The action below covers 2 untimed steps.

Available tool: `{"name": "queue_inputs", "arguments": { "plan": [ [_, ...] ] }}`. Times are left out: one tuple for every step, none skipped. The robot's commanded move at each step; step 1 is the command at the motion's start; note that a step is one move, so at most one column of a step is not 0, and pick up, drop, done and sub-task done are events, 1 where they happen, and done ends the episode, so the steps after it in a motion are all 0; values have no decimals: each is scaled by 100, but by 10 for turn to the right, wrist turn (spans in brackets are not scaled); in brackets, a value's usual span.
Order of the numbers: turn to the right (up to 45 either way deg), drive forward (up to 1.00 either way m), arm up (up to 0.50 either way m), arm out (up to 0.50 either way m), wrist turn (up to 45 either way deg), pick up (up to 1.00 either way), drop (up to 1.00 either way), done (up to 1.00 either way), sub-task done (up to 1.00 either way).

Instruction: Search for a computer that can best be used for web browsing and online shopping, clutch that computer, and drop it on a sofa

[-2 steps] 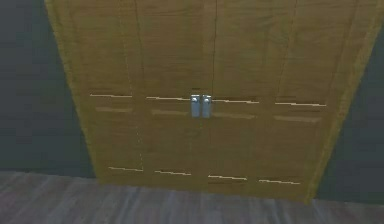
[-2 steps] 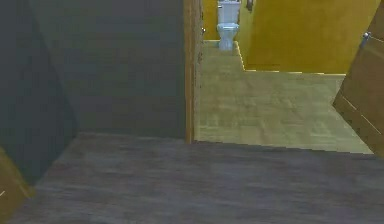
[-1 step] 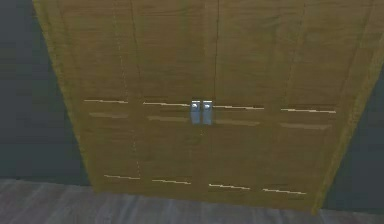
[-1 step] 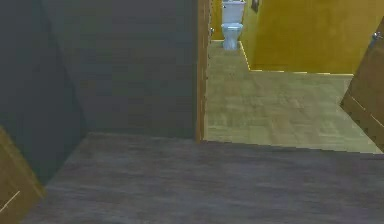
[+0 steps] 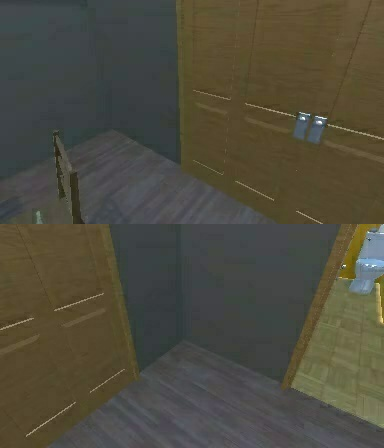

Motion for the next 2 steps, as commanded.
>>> {"name": "queue_inputs", "arguments": {
  "plan": [
    [0,20,0,0,0,0,0,0,0],
    [-450,0,0,0,0,0,0,0,0]
  ]
}}
